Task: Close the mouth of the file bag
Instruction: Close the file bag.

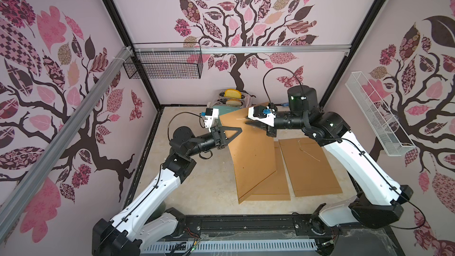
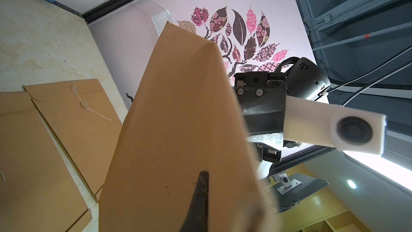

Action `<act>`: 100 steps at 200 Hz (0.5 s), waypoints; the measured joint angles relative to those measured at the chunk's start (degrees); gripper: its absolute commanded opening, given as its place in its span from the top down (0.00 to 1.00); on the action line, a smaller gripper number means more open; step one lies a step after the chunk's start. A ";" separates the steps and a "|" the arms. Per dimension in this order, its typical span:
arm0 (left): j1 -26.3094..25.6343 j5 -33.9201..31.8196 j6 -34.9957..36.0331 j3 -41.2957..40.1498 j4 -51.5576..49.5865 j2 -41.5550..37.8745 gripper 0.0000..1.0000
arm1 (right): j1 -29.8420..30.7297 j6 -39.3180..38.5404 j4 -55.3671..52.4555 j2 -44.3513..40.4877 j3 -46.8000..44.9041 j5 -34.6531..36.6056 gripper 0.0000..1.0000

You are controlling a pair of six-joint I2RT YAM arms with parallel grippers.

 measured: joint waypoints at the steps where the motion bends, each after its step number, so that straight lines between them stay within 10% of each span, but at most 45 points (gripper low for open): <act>1: 0.00 0.00 0.00 0.00 0.00 0.00 1.00 | 0.00 -0.07 0.02 0.00 -0.02 0.00 0.70; 100: 0.00 -0.11 0.09 0.00 -0.20 0.00 1.00 | 0.00 -0.37 -0.35 1.18 -0.15 2.19 0.67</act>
